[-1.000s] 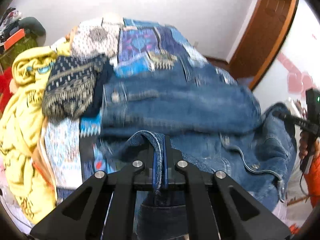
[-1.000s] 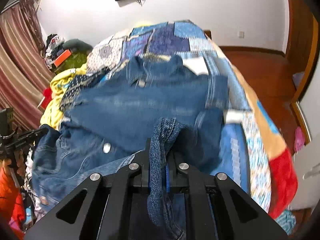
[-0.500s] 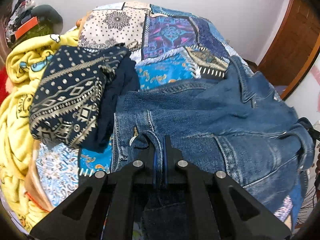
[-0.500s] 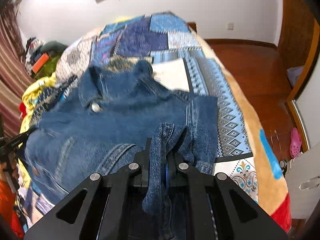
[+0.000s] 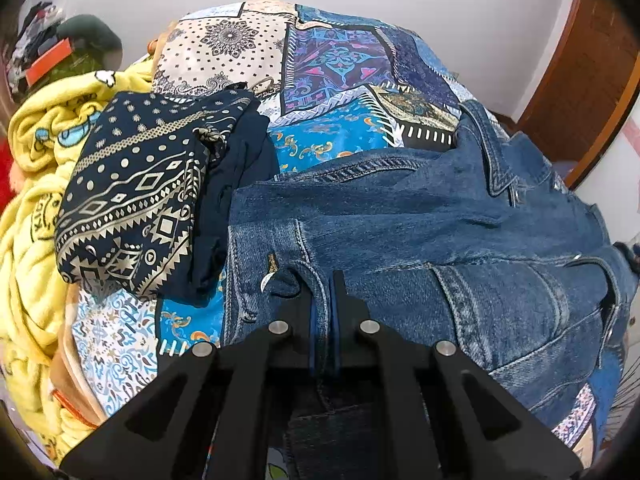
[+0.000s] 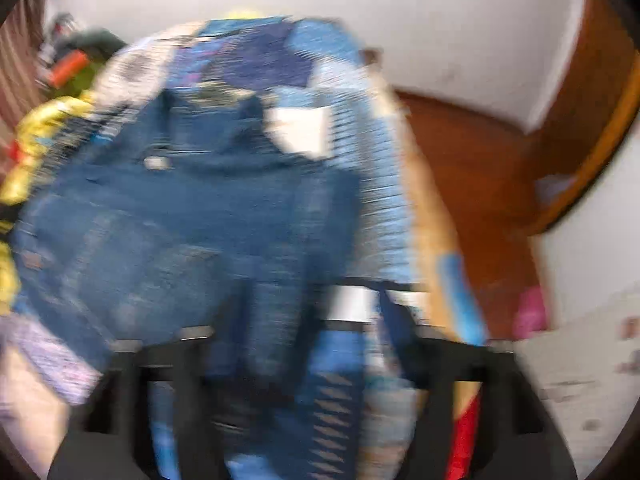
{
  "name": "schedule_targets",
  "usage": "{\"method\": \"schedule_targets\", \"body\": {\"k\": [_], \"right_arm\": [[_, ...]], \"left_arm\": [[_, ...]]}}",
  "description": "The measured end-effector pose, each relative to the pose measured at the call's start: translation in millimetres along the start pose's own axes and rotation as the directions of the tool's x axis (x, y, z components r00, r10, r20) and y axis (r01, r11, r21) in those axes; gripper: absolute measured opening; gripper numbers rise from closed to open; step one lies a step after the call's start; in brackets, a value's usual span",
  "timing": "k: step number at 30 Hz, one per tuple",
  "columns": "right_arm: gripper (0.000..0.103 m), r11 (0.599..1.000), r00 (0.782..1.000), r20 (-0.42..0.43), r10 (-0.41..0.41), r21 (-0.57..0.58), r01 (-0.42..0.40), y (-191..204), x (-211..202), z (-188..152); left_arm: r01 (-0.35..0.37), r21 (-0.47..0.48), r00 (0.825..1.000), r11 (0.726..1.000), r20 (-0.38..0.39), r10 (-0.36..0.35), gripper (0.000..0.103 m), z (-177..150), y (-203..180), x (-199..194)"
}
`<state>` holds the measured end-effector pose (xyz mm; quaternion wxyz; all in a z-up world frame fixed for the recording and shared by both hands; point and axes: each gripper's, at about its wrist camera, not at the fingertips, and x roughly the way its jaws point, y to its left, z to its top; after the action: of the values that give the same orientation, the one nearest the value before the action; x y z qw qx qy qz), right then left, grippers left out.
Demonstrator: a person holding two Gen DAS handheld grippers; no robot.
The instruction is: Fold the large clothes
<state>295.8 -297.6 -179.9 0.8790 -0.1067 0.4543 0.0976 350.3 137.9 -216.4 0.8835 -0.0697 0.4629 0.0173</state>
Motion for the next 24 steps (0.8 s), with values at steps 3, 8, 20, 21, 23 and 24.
{"method": "schedule_targets", "body": {"k": [3, 8, 20, 21, 23, 24], "right_arm": [[0.075, 0.994, 0.997, -0.015, 0.075, 0.081, -0.074, -16, -15, -6], [0.075, 0.988, 0.996, 0.033, 0.078, 0.133, -0.082, -8, -41, -20], [0.075, 0.917, 0.961, -0.036, 0.274, 0.311, -0.250, 21, -2, -69], [0.075, 0.903, 0.960, -0.027, 0.278, 0.349, -0.251, 21, 2, -72], [0.073, 0.883, 0.951, -0.031, 0.308, 0.382, -0.273, 20, 9, -76], [0.071, 0.878, 0.951, -0.017, 0.310, 0.390, -0.279, 21, 11, -76]], "left_arm": [[0.009, 0.025, 1.000, 1.000, -0.020, -0.008, 0.008, 1, -3, -8], [0.090, -0.032, 0.996, 0.995, -0.025, -0.091, 0.033, -3, 9, -43], [0.135, -0.047, 0.986, 0.990, -0.090, -0.139, 0.063, -63, 26, -68], [0.144, -0.053, 0.983, 0.988, -0.103, -0.149, 0.063, -67, 25, -63], [0.153, -0.060, 0.981, 0.986, -0.110, -0.159, 0.063, -72, 20, -57], [0.157, -0.060, 0.981, 0.986, -0.105, -0.162, 0.059, -73, 17, -56]]}}
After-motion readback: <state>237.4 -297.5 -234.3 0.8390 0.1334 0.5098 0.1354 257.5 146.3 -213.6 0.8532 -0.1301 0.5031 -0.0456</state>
